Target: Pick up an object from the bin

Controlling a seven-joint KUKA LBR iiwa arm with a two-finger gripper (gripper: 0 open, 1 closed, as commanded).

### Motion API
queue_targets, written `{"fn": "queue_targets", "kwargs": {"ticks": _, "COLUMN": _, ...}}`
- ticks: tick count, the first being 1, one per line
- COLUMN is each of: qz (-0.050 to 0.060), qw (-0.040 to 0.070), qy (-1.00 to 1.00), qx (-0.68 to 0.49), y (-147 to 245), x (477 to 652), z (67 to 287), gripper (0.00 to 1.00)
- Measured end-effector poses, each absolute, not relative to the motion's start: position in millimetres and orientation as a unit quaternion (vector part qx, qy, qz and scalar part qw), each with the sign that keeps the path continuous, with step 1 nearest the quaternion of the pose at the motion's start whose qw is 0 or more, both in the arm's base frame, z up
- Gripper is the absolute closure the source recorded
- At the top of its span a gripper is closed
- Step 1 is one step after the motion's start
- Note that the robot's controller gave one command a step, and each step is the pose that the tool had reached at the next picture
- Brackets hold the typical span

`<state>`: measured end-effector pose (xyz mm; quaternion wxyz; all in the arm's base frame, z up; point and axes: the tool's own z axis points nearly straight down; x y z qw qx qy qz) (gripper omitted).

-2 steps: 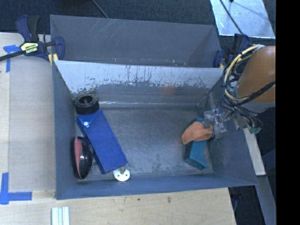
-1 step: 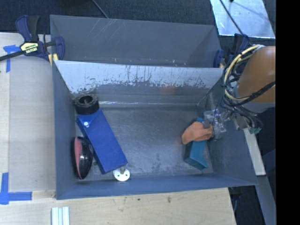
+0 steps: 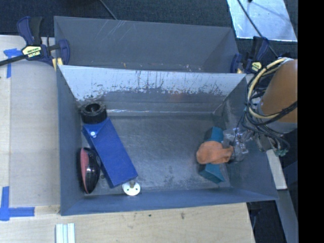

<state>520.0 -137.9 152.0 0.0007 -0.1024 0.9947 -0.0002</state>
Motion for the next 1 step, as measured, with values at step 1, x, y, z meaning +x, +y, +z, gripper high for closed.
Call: {"fn": "queue_targets", "kwargs": {"ticks": 1, "qz": -0.001, "qw": 0.002, "qy": 0.996, "qx": -0.094, "y": -144.1, "x": 520.8, "z": 269.1, "gripper": 1.0}}
